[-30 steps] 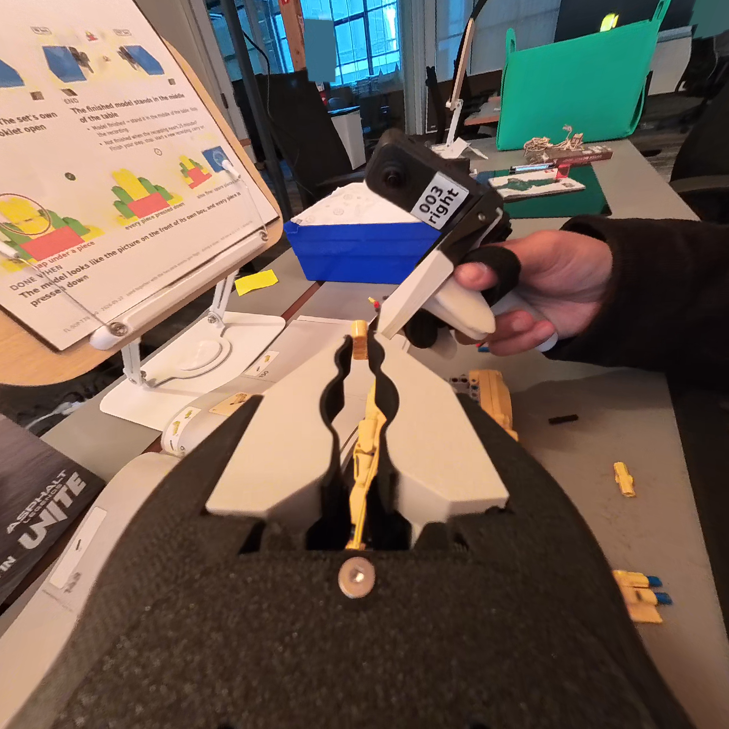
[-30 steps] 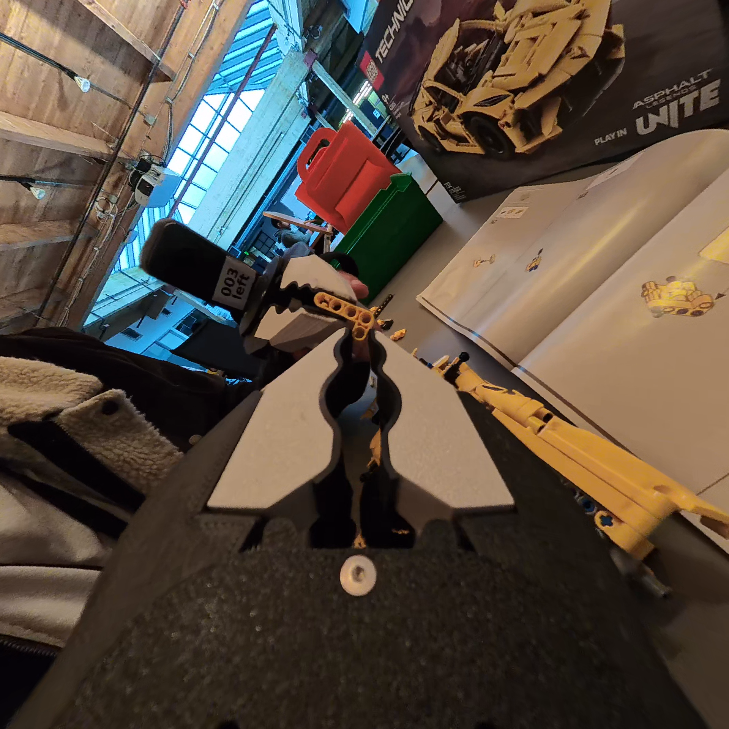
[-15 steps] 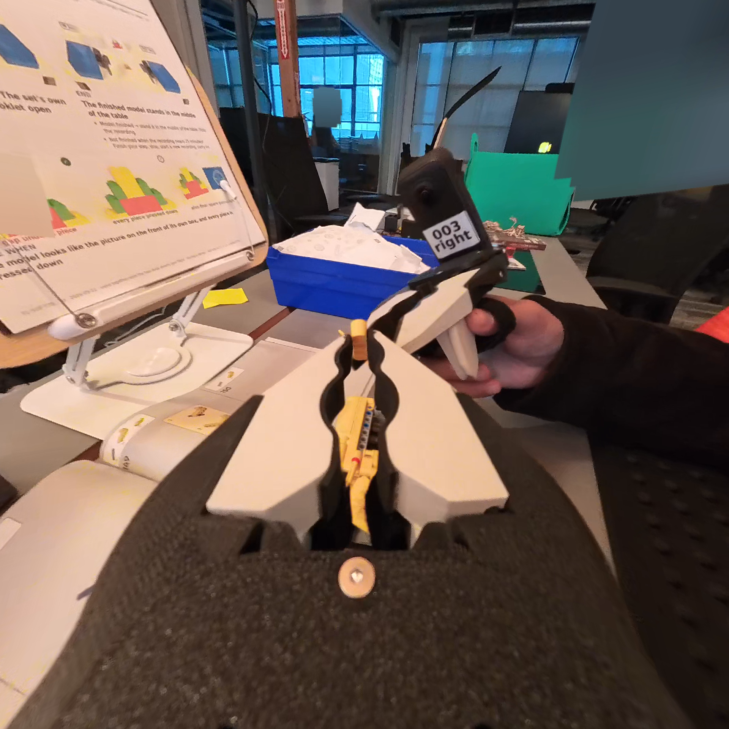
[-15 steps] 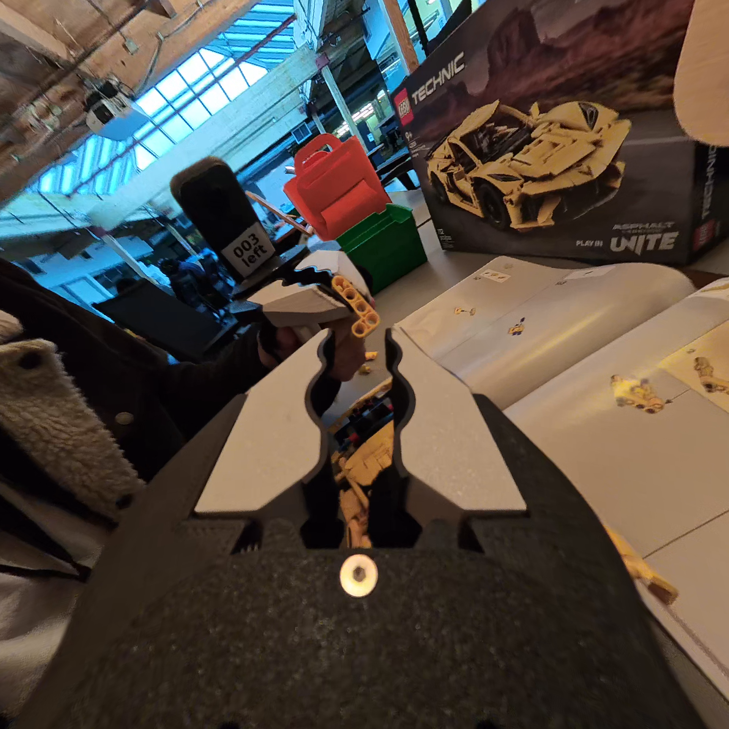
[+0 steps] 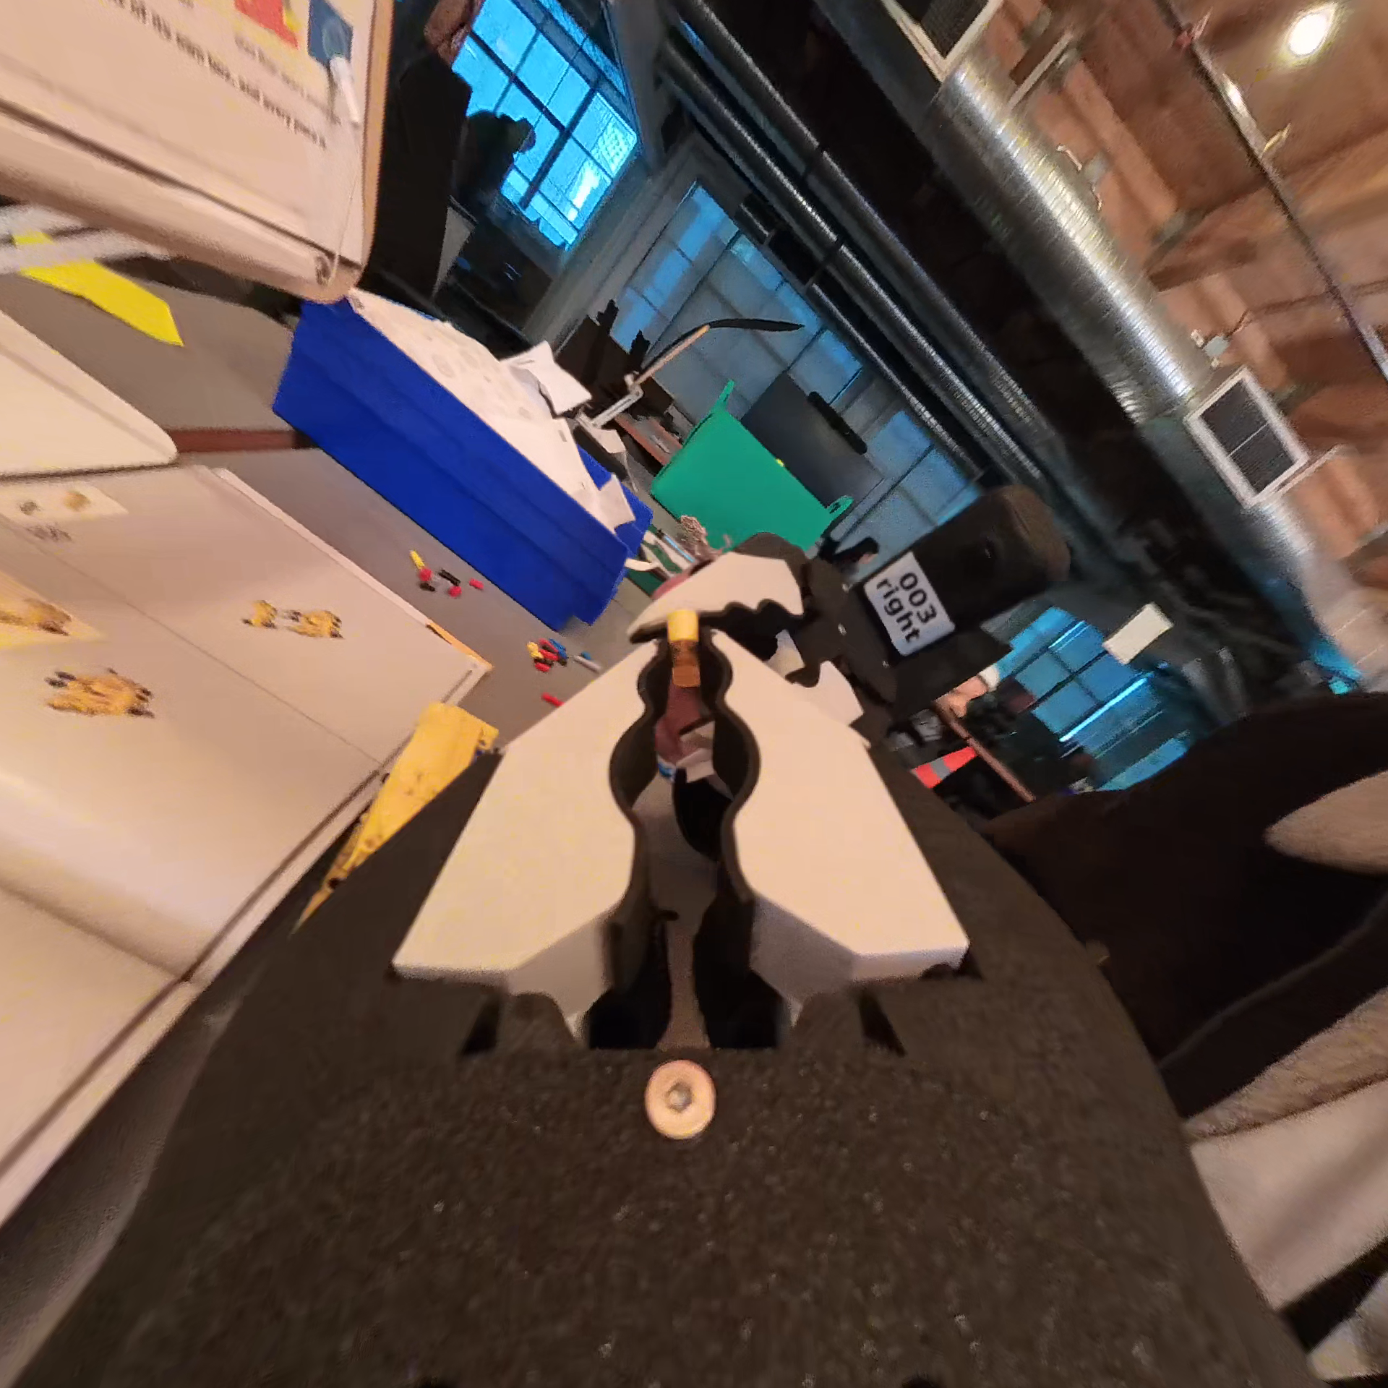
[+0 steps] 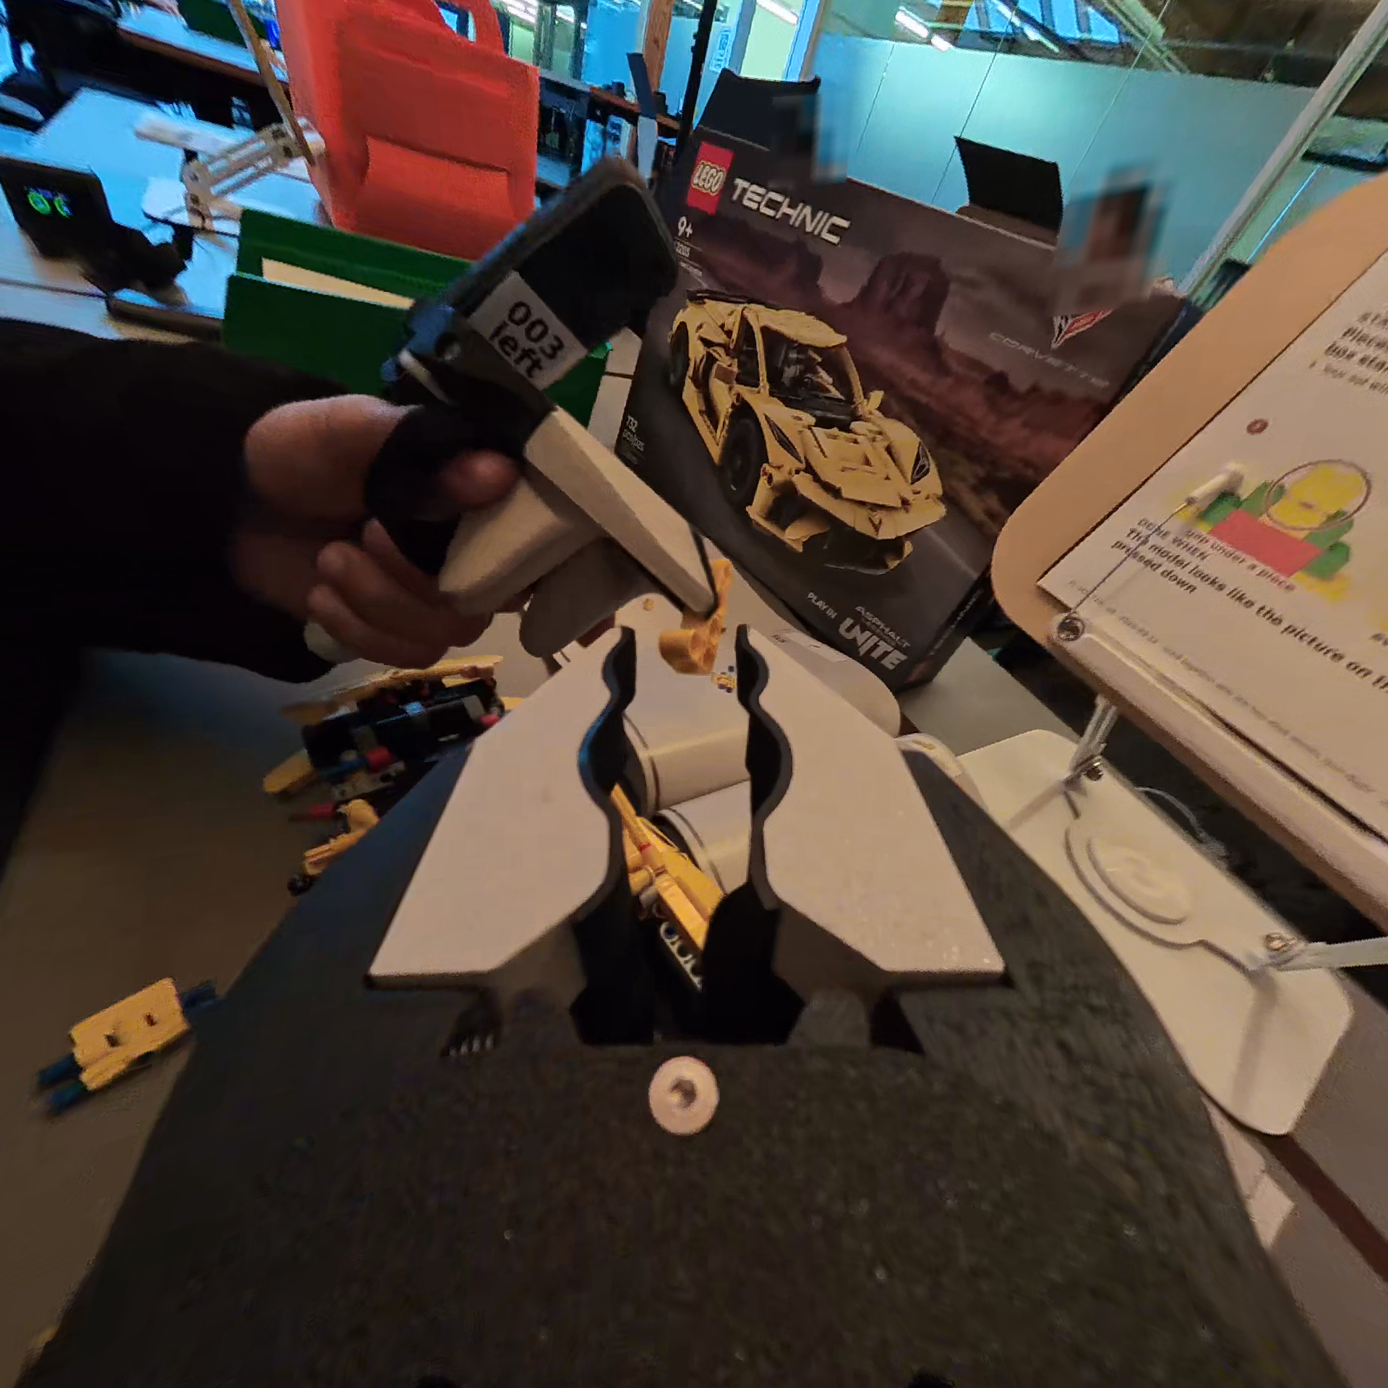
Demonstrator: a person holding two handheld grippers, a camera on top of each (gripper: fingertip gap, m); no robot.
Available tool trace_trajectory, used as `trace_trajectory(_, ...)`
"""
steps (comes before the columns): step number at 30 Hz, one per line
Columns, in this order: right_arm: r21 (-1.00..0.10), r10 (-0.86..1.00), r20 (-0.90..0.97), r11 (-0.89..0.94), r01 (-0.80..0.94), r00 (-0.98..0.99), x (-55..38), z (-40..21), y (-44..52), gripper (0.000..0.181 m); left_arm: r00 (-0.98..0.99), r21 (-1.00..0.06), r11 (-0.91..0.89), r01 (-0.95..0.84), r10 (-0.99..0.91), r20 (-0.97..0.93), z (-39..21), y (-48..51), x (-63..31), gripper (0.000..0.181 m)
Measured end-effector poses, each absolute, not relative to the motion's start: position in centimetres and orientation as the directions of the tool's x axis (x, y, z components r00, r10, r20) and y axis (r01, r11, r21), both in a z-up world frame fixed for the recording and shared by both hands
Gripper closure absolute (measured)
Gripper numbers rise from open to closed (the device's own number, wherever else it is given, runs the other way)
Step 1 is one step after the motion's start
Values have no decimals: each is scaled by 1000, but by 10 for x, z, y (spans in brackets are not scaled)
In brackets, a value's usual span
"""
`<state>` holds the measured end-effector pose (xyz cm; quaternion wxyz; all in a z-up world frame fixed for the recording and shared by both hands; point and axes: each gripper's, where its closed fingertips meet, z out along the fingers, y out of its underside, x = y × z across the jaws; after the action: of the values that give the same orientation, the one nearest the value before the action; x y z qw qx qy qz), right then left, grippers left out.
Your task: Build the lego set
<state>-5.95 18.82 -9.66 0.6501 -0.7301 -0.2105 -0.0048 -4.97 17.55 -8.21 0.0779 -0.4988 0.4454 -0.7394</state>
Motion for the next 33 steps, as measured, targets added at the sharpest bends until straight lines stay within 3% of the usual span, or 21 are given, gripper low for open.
trace_trajectory(2, -927, 265, 343, -57, 370, 901, -57, -96, 188, 167, -498, -682, -634, -365, -485, 718, -82, 174, -50, 175)
trace_trajectory(7, -866, 179, 489, -18, 500, 853, -55, -91, 186, 175, -516, -614, -671, -416, -382, 767, -82, 173, -51, 174)
trace_trajectory(15, -928, 236, 346, -53, 368, 908, -54, -93, 184, 175, -515, -646, -642, -413, -420, 747, -85, 176, -50, 166)
trace_trajectory(19, -948, 270, 269, -96, 304, 925, -54, -98, 182, 175, -513, -634, -644, -428, -404, 757, -86, 175, -51, 173)
trace_trajectory(26, -948, 274, 287, -60, 314, 918, -59, -93, 182, 172, -488, -418, -738, -530, -138, 862, -85, 173, -54, 174)
trace_trajectory(33, -938, 246, 325, -37, 344, 913, -60, -91, 183, 174, -468, -344, -748, -567, -51, 882, -86, 169, -54, 174)
